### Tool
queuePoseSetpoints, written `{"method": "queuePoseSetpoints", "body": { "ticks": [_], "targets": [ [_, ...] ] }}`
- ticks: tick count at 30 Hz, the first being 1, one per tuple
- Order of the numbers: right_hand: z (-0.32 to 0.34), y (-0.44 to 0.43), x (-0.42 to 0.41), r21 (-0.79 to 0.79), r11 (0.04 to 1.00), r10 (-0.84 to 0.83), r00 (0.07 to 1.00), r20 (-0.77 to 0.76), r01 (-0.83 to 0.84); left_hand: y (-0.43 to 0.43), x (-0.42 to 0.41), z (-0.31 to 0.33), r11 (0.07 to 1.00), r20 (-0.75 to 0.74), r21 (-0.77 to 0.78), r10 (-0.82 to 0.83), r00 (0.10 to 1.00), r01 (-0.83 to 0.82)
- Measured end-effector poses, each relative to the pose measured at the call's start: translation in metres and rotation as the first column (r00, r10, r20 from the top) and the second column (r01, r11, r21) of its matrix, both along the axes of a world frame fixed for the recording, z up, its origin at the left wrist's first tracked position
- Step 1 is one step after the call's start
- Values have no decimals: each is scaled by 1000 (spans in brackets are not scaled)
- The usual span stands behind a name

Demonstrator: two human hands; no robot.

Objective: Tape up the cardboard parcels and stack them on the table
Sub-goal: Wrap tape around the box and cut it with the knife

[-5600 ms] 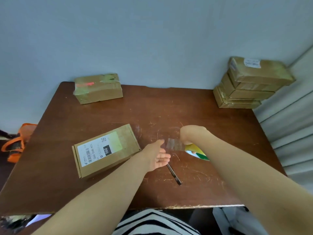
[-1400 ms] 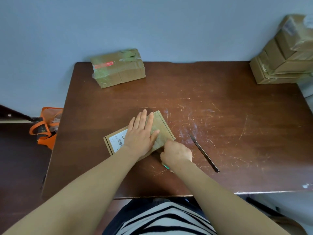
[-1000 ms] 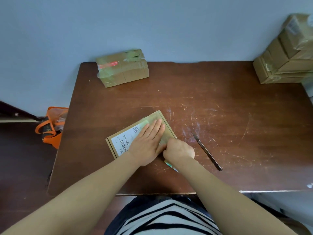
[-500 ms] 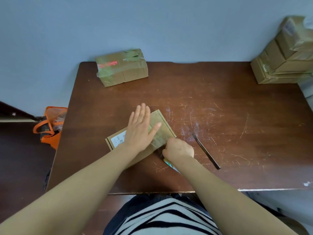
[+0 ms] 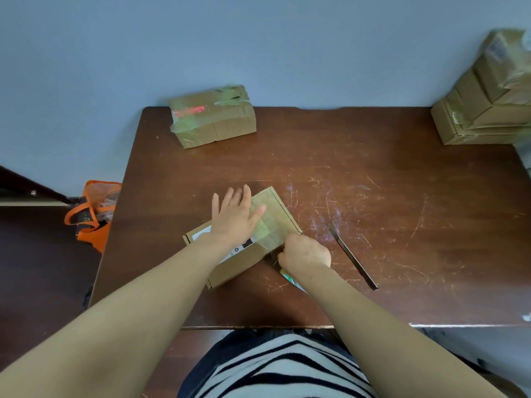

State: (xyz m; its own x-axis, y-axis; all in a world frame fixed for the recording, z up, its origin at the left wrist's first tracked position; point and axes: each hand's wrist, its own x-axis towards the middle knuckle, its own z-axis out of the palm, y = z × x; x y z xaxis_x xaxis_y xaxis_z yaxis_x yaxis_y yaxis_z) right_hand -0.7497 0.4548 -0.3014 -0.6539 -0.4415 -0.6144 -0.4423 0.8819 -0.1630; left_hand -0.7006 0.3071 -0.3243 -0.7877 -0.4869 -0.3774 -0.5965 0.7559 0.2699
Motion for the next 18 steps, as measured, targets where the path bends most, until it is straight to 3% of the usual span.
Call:
{"method": "queuePoseSetpoints", "body": {
  "ticks": [2, 5, 9, 18],
  "targets": [
    [0, -2, 0, -2, 1000, -3, 1000, 7, 3, 20, 10, -3, 981, -61, -168, -110, 992, 99],
    [1, -3, 0, 3, 1000, -7, 1000, 21, 7, 41, 20, -12, 924, 23, -264, -281, 959, 277],
    [0, -4, 0, -1, 1000, -18, 1000, 20, 18, 42, 29, -12, 900, -26, -328, -313, 949, 288],
    [-1, -4, 0, -9, 1000, 5, 1000, 7, -5, 31, 34, -9, 938, -51, -40, -345, 937, 343]
  ]
}}
